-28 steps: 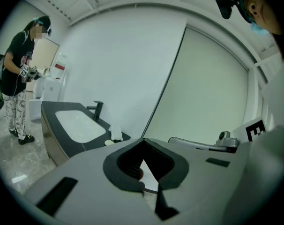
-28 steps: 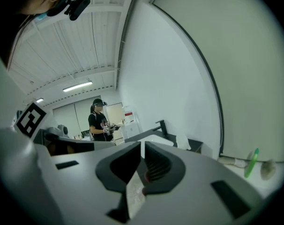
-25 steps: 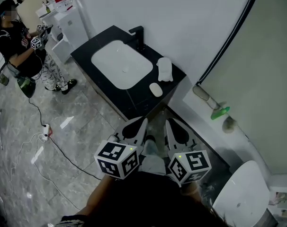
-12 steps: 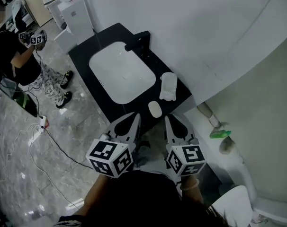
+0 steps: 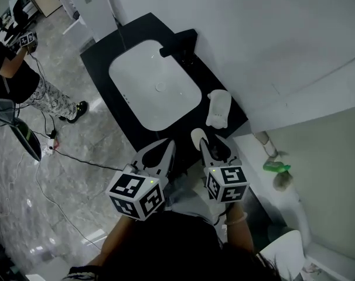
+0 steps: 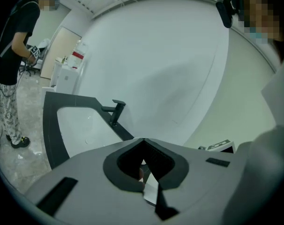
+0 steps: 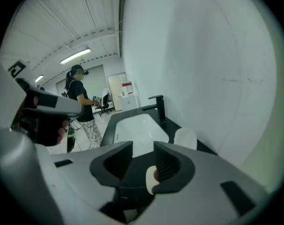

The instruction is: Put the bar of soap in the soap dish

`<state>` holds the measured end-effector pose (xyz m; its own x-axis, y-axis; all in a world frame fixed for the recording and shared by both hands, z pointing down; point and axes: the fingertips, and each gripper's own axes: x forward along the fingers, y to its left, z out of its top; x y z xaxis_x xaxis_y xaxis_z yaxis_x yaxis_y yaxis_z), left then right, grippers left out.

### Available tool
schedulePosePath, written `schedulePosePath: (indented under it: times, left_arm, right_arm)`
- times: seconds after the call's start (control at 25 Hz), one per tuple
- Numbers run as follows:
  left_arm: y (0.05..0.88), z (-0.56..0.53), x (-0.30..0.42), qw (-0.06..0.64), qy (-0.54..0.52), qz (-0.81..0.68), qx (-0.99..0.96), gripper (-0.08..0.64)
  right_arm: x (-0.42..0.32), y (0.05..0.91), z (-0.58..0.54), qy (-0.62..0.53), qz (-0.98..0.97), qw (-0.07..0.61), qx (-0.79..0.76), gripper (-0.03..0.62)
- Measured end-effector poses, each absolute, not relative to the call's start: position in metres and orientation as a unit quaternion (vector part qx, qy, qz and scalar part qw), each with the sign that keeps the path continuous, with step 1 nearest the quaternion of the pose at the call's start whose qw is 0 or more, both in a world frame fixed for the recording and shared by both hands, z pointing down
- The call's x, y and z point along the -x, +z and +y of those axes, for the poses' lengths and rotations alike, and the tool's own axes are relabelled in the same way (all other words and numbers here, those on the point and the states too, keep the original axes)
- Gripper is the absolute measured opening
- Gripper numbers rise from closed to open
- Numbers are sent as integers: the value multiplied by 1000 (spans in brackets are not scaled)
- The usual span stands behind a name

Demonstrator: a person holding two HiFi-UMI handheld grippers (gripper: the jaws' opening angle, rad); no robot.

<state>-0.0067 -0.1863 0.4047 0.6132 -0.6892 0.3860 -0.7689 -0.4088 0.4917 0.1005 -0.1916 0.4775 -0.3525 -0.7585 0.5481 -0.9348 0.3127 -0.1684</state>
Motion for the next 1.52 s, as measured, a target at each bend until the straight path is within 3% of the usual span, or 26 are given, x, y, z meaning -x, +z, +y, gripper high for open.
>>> schedulePosePath:
  times: [0.36,0.68,1.12,1.52]
  left_arm:
    - [448,-214,30,368,91,-439,-814,-6]
    - [473,-221,39,394,119,-434,-801,-6]
    - [482,-225,37,409,129,-419,-800,-6]
    - [472,-230,43,405,122,-418,-804,-6]
  right_arm:
    - [-92,581,-218,266,-765,308,-500,263]
    - [-94,643,-213,311,-734,399,-453,328]
    - [-96,659,-211,328,-707,445,-442,330]
    - [-92,650,-212,324,-709,426,-459,301]
